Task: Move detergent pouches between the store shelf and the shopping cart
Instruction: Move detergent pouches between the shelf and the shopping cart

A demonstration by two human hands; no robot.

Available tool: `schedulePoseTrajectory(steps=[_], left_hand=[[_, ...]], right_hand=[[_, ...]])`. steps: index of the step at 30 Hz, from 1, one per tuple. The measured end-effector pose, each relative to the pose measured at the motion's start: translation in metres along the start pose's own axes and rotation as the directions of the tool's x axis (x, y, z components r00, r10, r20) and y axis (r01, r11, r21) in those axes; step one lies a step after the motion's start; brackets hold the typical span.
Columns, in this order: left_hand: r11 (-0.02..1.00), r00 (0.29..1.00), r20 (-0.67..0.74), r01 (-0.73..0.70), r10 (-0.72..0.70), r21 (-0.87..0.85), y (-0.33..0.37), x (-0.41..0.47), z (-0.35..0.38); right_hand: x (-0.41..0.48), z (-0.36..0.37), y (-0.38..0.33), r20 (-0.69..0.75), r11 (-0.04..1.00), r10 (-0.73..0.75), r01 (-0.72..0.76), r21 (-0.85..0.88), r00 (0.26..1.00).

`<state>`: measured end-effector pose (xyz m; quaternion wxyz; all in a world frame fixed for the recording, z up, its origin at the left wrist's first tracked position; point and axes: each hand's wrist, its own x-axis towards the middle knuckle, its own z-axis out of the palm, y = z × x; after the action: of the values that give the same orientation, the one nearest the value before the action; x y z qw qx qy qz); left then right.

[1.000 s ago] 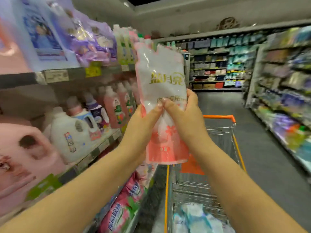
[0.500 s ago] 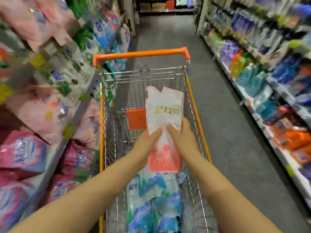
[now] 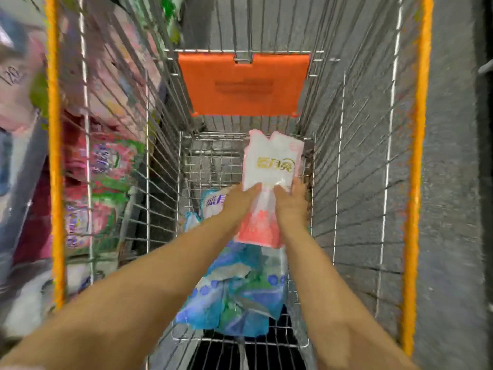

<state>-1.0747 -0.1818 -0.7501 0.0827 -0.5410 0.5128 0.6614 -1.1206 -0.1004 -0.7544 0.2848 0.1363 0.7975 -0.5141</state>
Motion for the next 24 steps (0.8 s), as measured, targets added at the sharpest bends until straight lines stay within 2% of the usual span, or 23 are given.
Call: schedulePoseTrajectory(steps=[3, 7, 9, 11, 17, 21, 24], left_hand=[[0.998, 0.999, 0.046, -0.001, -0.001, 0.063, -0.017, 0.029, 0.015], [0.966, 0.999, 0.045, 0.005, -0.017, 0.259, -0.038, 0.043, 0.033], [0.888, 1.0, 0.023, 0.009, -0.022, 0.459, -0.041, 0.041, 0.04], [0.831, 1.0, -0.008, 0.001, 0.005, 0.556, -0.044, 0.042, 0.044], [0.828, 0.996, -0.048, -0.041, 0.082, 0.559, -0.043, 0.04, 0.04], [0.799, 0.974, -0.046, -0.156, 0.224, 0.581, -0.036, 0.023, 0.033], [0.863, 0.952, -0.095, -0.217, 0.29, 0.456, -0.02, 0.002, 0.027]], right_hand=[[0.038, 0.008, 0.023, 0.042, 0.989, 0.121, -0.117, -0.086, 0.992], [0.06, 0.007, 0.047, 0.082, 0.95, 0.192, -0.165, -0.265, 0.978], [0.059, 0.008, 0.059, 0.066, 0.922, 0.192, -0.157, -0.354, 0.979], [0.059, 0.009, 0.065, 0.053, 0.921, 0.169, -0.139, -0.365, 0.984], [0.053, 0.005, 0.061, -0.009, 0.891, 0.195, -0.181, -0.416, 0.981], [0.036, 0.001, 0.042, -0.021, 0.877, 0.1, -0.098, -0.471, 0.995], [0.022, 0.002, 0.012, 0.038, 0.887, -0.001, 0.018, -0.462, 0.999]])
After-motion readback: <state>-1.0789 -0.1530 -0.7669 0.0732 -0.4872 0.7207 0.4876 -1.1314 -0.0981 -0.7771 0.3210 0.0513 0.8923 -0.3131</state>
